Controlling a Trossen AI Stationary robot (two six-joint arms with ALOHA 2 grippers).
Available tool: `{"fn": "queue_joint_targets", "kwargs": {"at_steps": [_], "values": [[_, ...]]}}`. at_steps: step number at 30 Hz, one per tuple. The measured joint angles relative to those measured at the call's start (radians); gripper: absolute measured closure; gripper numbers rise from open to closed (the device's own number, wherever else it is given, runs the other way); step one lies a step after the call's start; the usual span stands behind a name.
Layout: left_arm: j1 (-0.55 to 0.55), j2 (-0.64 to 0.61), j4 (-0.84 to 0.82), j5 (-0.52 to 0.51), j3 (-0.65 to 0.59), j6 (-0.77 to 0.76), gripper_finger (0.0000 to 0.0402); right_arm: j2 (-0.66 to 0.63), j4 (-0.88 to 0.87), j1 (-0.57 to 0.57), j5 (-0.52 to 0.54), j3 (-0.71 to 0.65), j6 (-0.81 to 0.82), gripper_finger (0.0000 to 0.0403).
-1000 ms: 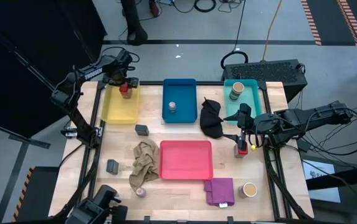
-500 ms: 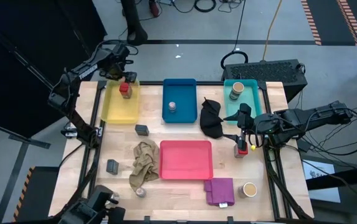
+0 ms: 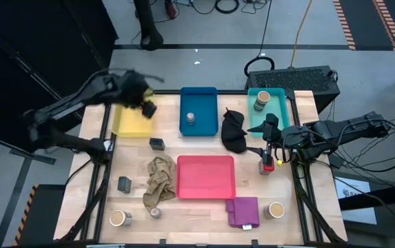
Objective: Sort spices by type
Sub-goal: Put the top black seasoning can into the red bin
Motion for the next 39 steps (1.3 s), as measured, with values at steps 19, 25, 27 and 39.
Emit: {"fn": "queue_joint_targets", "kwargs": {"at_steps": [19, 25, 27, 39], "values": [[-0.811, -0.043, 0.383, -0.497, -0.27, -0.025, 0.0107, 0.138, 0.172, 0.001, 0.074, 0.012, 0.124, 0.0093], [-0.932, -0.044, 0.701, -0.596, -0.466, 0.115, 0.0107, 0.241, 0.173, 0.007, 0.076, 0.107, 0.185, 0.0093], [-0.943, -0.043, 0.785, -0.6, -0.512, 0.164, 0.0107, 0.283, 0.167, 0.009, 0.075, 0.144, 0.185, 0.0093], [-0.89, -0.185, 0.909, -0.644, -0.534, 0.51, 0.0107, 0.508, -0.398, 0.009, 0.005, 0.483, 0.529, 0.0093]]}}
